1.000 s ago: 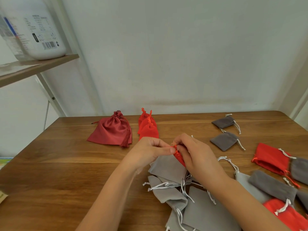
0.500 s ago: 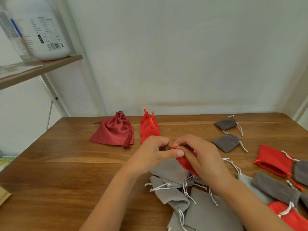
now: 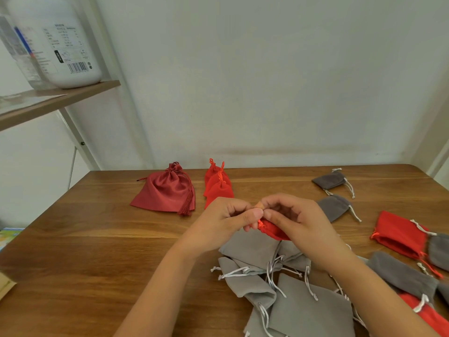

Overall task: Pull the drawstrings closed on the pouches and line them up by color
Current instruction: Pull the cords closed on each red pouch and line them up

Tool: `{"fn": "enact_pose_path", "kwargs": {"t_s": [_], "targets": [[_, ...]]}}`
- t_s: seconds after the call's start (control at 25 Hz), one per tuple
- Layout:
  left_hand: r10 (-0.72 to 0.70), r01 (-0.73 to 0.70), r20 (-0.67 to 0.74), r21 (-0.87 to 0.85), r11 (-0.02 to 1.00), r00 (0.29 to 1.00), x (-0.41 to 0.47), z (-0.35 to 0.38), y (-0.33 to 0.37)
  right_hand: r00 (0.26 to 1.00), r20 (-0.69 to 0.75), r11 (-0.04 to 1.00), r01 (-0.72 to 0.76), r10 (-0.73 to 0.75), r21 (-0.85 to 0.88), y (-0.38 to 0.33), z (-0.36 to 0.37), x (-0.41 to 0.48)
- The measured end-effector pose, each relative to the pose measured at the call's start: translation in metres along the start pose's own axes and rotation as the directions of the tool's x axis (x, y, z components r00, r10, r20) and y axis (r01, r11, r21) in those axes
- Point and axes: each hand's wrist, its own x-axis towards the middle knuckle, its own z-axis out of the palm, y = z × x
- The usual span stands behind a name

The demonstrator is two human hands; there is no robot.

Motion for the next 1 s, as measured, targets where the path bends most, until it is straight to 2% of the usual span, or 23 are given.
{"fn": "enact_pose_path", "kwargs": {"t_s": [0.04, 0.12, 0.2, 0.24, 0.32, 0.48, 0.64, 0.8, 1.0], "targets": [[-0.014, 0.014, 0.0, 0.006, 1.0, 1.0, 0.0, 0.0, -0.001, 1.0, -0.002, 0.999, -0.007, 0.007, -0.038, 0.002, -0.001, 0.001], [-0.045, 0.045, 0.011, 0.013, 0.999, 0.999, 0.001, 0.003, -0.001, 0.99, -0.042, 0.95, 0.119, -0.137, -0.287, 0.009, -0.001, 0.002], [-0.062, 0.062, -0.009, -0.018, 0.998, 0.998, 0.001, 0.004, -0.001, 0.948, -0.02, 0.791, 0.254, -0.318, -0.556, 0.013, 0.004, 0.004], [-0.067, 0.065, -0.037, -0.034, 0.997, 0.997, 0.001, 0.004, -0.001, 0.936, 0.0, 0.727, 0.273, -0.351, -0.63, 0.015, 0.005, 0.004], [-0.075, 0.072, -0.086, -0.046, 0.996, 0.993, 0.003, 0.004, -0.005, 0.944, -0.01, 0.691, 0.234, -0.33, -0.684, 0.017, 0.007, 0.004], [-0.181, 0.159, -0.116, -0.179, 0.971, 0.977, 0.005, 0.009, -0.006, 0.944, -0.077, 0.706, 0.183, -0.32, -0.684, 0.014, 0.008, 0.004], [-0.313, 0.271, -0.111, -0.29, 0.918, 0.943, 0.007, 0.007, -0.012, 0.96, -0.12, 0.803, 0.14, -0.254, -0.579, 0.012, 0.013, 0.001], [-0.428, 0.352, -0.039, -0.505, 0.788, 0.903, 0.008, 0.004, -0.013, 0.972, -0.089, 0.846, 0.142, -0.218, -0.513, 0.012, 0.013, 0.001], [-0.451, 0.409, 0.091, -0.603, 0.685, 0.888, 0.008, 0.002, -0.01, 0.972, -0.056, 0.879, 0.182, -0.23, -0.441, 0.007, 0.007, 0.001]]}}
